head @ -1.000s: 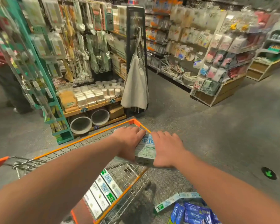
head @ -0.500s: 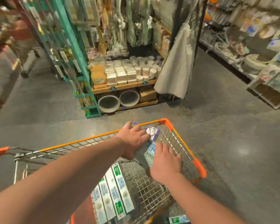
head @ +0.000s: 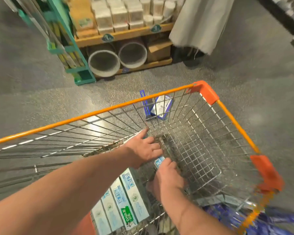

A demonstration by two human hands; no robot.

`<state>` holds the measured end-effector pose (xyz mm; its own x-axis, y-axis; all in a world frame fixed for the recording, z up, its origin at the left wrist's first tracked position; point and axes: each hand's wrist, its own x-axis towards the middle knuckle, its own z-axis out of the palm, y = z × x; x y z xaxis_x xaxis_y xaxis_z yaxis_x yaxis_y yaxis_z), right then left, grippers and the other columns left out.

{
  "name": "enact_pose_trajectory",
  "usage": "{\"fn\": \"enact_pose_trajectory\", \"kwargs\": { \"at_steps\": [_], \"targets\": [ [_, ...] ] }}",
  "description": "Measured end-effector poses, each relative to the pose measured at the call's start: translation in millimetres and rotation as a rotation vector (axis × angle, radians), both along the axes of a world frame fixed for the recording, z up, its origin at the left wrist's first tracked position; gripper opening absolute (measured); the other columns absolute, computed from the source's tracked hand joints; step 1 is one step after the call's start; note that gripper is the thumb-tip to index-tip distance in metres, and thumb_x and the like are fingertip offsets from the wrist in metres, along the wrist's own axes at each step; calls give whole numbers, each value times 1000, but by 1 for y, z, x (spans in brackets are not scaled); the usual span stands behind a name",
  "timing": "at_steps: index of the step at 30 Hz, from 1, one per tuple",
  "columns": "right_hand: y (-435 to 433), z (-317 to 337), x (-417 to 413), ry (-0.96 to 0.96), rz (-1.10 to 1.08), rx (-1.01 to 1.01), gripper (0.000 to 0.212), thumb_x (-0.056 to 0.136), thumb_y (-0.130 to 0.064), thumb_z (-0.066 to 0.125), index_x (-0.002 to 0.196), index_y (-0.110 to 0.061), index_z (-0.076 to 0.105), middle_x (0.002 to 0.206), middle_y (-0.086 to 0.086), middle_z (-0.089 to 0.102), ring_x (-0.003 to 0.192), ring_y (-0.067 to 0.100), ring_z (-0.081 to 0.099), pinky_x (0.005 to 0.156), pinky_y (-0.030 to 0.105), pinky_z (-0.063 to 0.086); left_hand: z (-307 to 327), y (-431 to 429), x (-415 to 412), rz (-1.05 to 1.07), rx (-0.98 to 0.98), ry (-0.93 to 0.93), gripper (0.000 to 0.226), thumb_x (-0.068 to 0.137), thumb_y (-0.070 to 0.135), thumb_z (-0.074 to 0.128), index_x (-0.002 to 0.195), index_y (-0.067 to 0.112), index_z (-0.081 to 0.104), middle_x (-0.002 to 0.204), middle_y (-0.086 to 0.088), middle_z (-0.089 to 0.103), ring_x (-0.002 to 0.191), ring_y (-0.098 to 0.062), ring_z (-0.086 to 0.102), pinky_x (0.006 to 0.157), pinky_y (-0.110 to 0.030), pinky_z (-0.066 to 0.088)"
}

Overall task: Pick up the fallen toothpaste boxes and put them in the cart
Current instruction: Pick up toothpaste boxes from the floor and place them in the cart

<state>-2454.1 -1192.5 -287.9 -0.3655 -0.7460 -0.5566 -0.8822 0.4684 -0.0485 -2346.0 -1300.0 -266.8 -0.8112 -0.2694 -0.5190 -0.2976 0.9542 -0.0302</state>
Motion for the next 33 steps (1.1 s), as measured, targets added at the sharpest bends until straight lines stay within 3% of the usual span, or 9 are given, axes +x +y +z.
{"fn": "enact_pose_trajectory", "kwargs": {
  "at_steps": [3, 7, 11, 14, 15, 19, 22, 24, 33],
  "targets": [
    [9, -33, 15, 7, 16, 35, 30, 97, -21, 64, 110, -3, 43, 98, 8, 58, 57, 14, 50, 40, 26, 30, -29, 4, 10, -12, 49, 15, 68, 84, 18, 75, 137, 29, 34, 123, 6, 49, 123, -25, 43, 117, -70, 0],
    [23, -81, 29, -209, -58, 246, 39, 82, -42, 76, 97, -17, 48, 84, 12, 39, 66, 28, 36, 42, 31, 24, -52, 4, 23, -17, 76, -4, 67, 81, 22, 77, 134, 29, 37, 119, 7, 48, 123, -25, 42, 115, -70, -7],
    [42, -131, 37, 37, 158, 246, 39, 85, -62, 63, 88, -23, 57, 80, 4, 35, 61, 23, 31, 40, 31, 9, -59, -1, 22, 8, 154, -100, 80, 77, 53, 81, 138, 26, 36, 123, 4, 43, 131, -23, 37, 120, -67, -6],
    [36, -126, 32, 94, 336, 76, 50, 53, -80, 50, 78, -38, 39, 82, -19, 17, 55, 2, 22, 52, 13, -13, -58, -1, 15, 47, 234, -132, 99, 75, 60, 80, 155, 27, 30, 156, 5, 39, 149, -21, 26, 123, -63, -1],
    [37, -114, 30, 161, 493, 199, 62, 43, -87, 44, 82, -40, 38, 80, -20, 22, 57, 2, 24, 50, 11, -8, -58, -1, 15, 53, 242, -119, 98, 77, 58, 79, 156, 28, 30, 159, 5, 37, 151, -21, 24, 124, -62, 0],
    [15, -56, 32, 193, 990, 518, 53, 99, -61, 39, 116, -14, 54, 81, 7, 47, 70, 18, 38, 71, 28, 43, -64, -1, 19, 48, 236, -100, 100, 77, 61, 77, 157, 32, 27, 160, 6, 35, 152, -20, 22, 123, -63, 0],
    [9, -27, 29, 337, 1123, 478, 55, 96, -48, 57, 131, -7, 48, 66, 20, 41, 64, 24, 40, 78, 39, 50, -70, 1, 25, 22, 215, -98, 112, 70, 69, 78, 159, 37, 16, 156, 8, 37, 150, -21, 24, 122, -64, -4],
    [9, -23, 27, 315, 1246, 524, 52, 95, -44, 62, 109, 5, 53, 63, 19, 39, 65, 18, 41, 79, 39, 50, -73, 3, 28, 16, 203, -102, 112, 71, 70, 77, 159, 39, 15, 157, 10, 36, 151, -21, 23, 122, -63, -7],
    [7, -29, 22, -92, 228, 328, 61, 92, -26, 69, 138, -13, 30, 119, 9, 51, 71, 12, 54, 65, 26, 55, -73, 11, 27, 62, 196, -136, 99, 82, 63, 71, 160, 35, 17, 168, 4, 22, 157, -24, 4, 123, -63, -5]
  ]
}}
